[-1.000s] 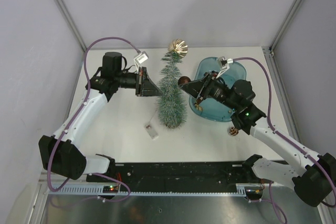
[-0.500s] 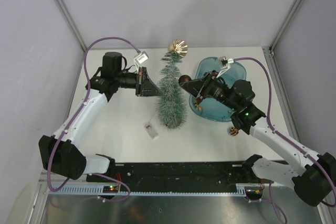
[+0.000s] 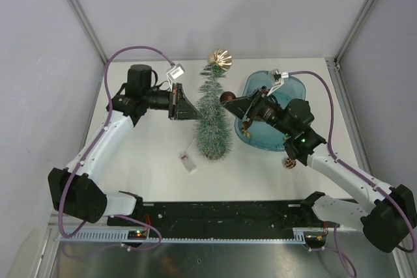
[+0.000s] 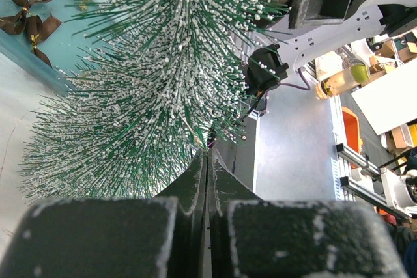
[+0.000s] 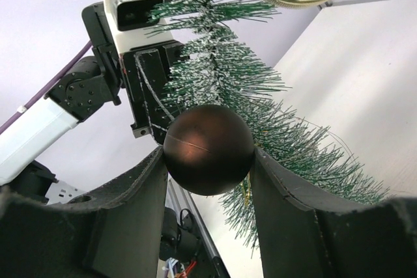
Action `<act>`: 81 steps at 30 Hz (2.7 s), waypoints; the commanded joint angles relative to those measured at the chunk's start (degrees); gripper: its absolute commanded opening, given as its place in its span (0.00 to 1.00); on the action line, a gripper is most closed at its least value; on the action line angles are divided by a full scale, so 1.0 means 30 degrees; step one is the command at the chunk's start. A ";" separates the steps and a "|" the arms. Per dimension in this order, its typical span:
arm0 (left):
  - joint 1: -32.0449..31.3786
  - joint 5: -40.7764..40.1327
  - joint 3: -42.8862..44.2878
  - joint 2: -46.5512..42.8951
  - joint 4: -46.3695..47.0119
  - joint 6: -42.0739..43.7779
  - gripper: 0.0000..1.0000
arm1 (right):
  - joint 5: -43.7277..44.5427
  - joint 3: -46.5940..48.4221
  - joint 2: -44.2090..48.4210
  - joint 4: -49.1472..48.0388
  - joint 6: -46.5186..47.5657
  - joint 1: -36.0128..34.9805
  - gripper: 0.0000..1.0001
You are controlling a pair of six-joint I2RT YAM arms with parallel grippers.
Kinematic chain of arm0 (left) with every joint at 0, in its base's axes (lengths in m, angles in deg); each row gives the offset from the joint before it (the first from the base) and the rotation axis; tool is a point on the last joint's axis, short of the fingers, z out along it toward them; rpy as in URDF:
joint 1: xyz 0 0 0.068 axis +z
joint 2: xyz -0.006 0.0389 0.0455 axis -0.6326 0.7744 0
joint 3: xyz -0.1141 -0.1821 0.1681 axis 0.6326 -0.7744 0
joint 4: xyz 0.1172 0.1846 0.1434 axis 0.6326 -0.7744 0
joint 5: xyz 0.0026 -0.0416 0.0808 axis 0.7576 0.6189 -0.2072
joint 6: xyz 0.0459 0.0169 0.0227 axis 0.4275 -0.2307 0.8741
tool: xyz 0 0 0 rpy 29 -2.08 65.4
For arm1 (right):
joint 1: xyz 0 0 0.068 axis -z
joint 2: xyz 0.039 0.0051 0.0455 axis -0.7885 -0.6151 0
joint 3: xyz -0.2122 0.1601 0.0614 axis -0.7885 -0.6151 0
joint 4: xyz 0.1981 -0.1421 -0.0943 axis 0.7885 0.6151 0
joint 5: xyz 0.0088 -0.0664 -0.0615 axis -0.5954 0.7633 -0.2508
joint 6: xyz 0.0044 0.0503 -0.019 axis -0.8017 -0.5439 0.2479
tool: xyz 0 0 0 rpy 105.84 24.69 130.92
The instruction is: Decorate the small christmas tree
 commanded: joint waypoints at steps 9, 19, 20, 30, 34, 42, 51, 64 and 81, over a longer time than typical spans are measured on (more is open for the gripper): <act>-0.0238 0.0048 0.0735 -0.0503 0.0120 0.0189 0.00 | -0.0072 0.0100 0.1522 -0.0431 0.0164 0.0584 0.06; -0.0241 0.0061 0.0842 -0.0422 0.0138 0.0160 0.00 | -0.0525 0.0085 0.0897 -0.1068 -0.0257 0.0652 0.07; -0.0240 0.0067 0.0865 -0.0406 0.0129 0.0160 0.00 | -0.0571 0.0085 0.0824 -0.1171 -0.0327 0.0644 0.06; -0.0271 0.0070 0.0974 -0.0361 0.0140 0.0153 0.00 | -0.0872 0.0094 -0.0020 -0.2446 -0.0954 0.0473 0.06; -0.0270 0.0093 0.1027 -0.0334 0.0120 0.0146 0.00 | -0.0849 0.0093 -0.0089 -0.2299 -0.0884 0.0319 0.06; -0.0311 0.0079 0.0977 -0.0346 0.0111 0.0187 0.00 | -0.0163 0.0083 0.1023 -0.0294 0.0112 0.0246 0.05; -0.0363 0.0020 0.0860 -0.0459 0.0124 0.0156 0.00 | -0.0097 -0.0523 0.1259 -0.0328 -0.0051 -0.0021 0.05; -0.0357 0.0008 0.0818 -0.0440 0.0112 0.0201 0.00 | 0.0372 -0.1794 0.2028 -0.0123 -0.0318 -0.0458 0.05; -0.0389 0.0002 0.0829 -0.0459 0.0110 0.0160 0.00 | 0.0712 -0.2910 0.2013 -0.0738 -0.0692 -0.1010 0.08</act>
